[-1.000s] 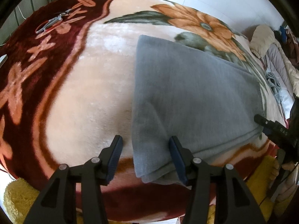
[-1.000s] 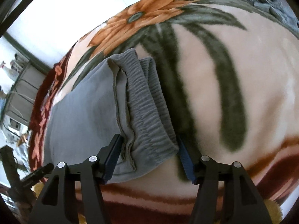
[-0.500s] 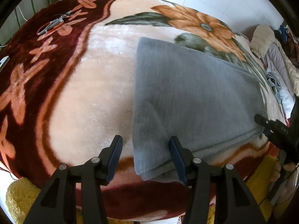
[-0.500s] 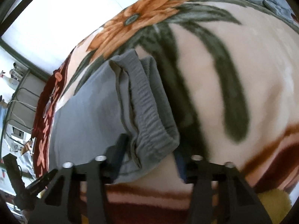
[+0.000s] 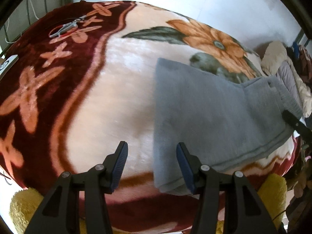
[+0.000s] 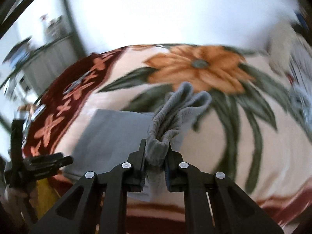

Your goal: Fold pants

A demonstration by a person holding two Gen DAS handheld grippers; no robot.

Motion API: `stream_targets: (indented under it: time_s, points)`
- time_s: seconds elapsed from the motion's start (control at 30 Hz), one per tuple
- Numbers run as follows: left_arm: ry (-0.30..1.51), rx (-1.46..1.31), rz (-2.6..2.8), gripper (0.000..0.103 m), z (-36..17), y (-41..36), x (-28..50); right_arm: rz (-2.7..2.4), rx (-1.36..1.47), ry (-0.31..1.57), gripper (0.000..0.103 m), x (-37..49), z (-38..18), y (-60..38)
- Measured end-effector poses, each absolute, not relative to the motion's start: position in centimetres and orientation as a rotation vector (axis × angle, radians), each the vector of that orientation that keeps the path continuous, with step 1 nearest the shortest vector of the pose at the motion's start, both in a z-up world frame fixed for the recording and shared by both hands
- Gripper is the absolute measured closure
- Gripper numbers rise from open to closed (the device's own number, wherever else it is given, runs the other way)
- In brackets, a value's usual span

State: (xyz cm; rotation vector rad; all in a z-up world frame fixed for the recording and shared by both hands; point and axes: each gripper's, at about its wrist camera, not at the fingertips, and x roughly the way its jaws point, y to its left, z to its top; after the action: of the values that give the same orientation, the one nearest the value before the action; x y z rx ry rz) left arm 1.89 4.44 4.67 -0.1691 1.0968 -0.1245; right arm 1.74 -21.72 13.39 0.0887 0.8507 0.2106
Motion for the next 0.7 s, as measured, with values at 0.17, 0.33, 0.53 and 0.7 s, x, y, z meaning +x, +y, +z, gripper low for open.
stream_targets:
  time_s: [0.17,0.33,0.53,0.7]
  points:
    - [1.073,-0.214,-0.117,0.049,5.1,6.3,2.1,0.335,0.000,0.858,0.088,3.1,14.7,-15.7]
    - [1.072,-0.151,-0.060,0.049,5.0,7.2,2.9,0.409,-0.071,0.897,0.088,3.9,13.6,-10.6]
    - [1.067,-0.173,-0.081,0.049,5.0,8.3,3.5,0.450,-0.142,0.982,0.088,4.8,10.2,-6.0]
    - [1.074,-0.190,-0.083,0.049,4.8,9.2,3.5,0.456,-0.160,1.003,0.088,4.8,9.1,-4.7]
